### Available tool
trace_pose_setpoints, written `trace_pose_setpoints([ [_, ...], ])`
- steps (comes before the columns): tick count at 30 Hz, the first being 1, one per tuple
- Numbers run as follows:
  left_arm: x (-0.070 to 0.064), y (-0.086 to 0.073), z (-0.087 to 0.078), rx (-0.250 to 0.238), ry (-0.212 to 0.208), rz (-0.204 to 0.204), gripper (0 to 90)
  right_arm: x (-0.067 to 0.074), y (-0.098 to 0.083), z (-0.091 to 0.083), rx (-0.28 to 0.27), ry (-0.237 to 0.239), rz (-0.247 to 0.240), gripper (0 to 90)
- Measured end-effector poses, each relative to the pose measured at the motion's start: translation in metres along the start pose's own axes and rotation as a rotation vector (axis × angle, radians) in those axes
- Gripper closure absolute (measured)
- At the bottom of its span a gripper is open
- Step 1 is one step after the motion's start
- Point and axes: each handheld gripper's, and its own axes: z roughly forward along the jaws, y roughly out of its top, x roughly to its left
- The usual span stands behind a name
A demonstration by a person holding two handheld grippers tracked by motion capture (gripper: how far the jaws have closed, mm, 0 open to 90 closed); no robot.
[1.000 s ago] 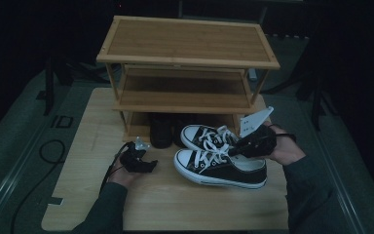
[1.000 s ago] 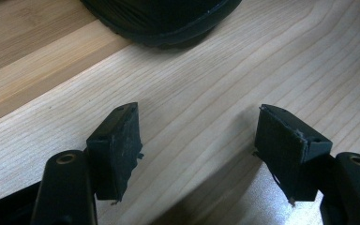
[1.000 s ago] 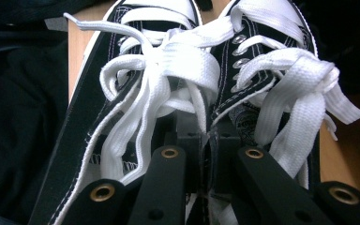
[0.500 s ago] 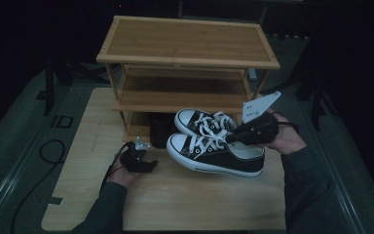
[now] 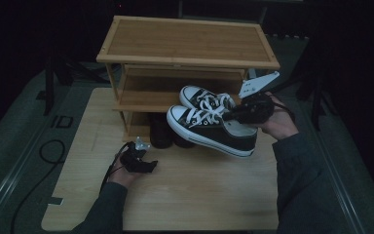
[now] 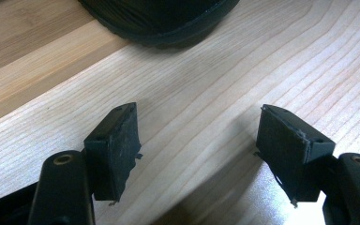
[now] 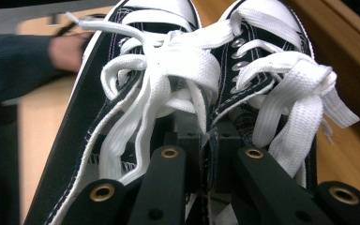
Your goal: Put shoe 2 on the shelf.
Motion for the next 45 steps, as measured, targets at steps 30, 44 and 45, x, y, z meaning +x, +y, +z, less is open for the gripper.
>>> trace_pose_setpoints([
  [30, 0.000, 0.001, 0.001, 0.000, -0.002, 0.007, 30.4, -0.012, 0.027, 0.061, 0.014, -0.454, 0.214, 85.5],
  [44, -0.001, 0.001, 0.001, -0.002, -0.004, 0.008, 30.3, -0.017, 0.030, 0.064, 0.002, -0.445, 0.246, 64.3],
  [45, -0.001, 0.001, 0.001, -0.001, -0.004, 0.008, 30.3, -0.018, 0.029, 0.063, 0.005, -0.436, 0.239, 62.6],
])
